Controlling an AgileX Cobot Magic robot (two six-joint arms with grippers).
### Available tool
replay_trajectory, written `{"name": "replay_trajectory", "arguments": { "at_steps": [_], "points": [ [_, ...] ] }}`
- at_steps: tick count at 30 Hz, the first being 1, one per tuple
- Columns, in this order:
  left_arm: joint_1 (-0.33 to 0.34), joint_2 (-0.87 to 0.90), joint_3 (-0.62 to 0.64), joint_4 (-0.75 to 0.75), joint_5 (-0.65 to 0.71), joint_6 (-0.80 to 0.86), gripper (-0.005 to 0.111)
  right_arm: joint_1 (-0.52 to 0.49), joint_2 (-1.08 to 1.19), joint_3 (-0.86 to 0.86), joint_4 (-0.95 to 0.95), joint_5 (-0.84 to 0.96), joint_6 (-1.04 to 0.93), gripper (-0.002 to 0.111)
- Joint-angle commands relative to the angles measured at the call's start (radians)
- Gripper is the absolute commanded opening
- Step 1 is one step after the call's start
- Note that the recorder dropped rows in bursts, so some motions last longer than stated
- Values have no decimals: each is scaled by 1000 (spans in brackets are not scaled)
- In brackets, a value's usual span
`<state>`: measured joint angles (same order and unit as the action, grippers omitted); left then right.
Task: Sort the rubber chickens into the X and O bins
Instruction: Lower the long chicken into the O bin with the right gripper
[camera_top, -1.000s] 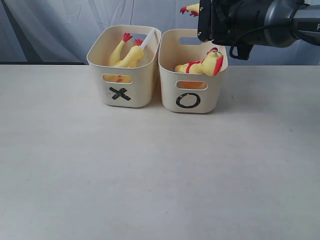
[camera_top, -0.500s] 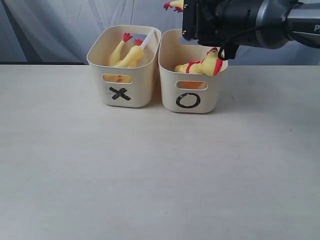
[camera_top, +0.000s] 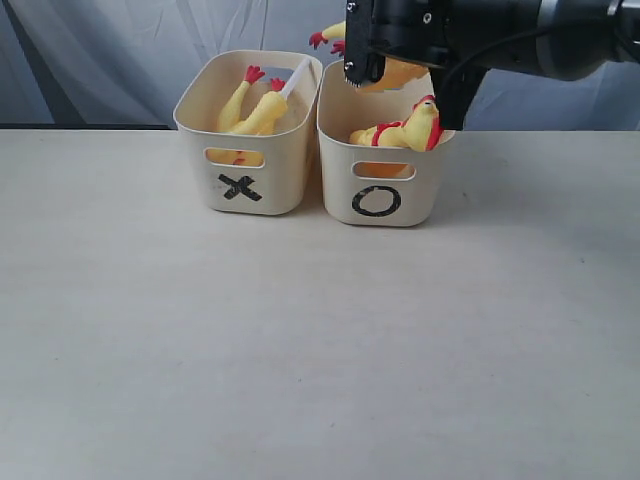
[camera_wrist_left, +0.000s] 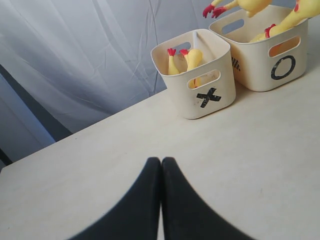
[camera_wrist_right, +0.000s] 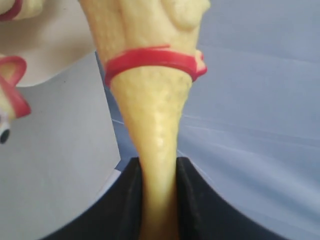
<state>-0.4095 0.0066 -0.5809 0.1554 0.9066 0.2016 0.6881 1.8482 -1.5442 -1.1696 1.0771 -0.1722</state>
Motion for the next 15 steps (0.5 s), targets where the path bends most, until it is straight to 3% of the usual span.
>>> {"name": "replay_trajectory", "arguments": {
  "at_steps": [1, 15],
  "points": [
    [-3, -7, 4, -2, -5, -7, 0, 0, -12, -8, -5, 18, -37, -1],
    [-3, -7, 4, -3, -7, -7, 0, -48, 85, -37, -39, -32, -44, -1]
  ]
}}
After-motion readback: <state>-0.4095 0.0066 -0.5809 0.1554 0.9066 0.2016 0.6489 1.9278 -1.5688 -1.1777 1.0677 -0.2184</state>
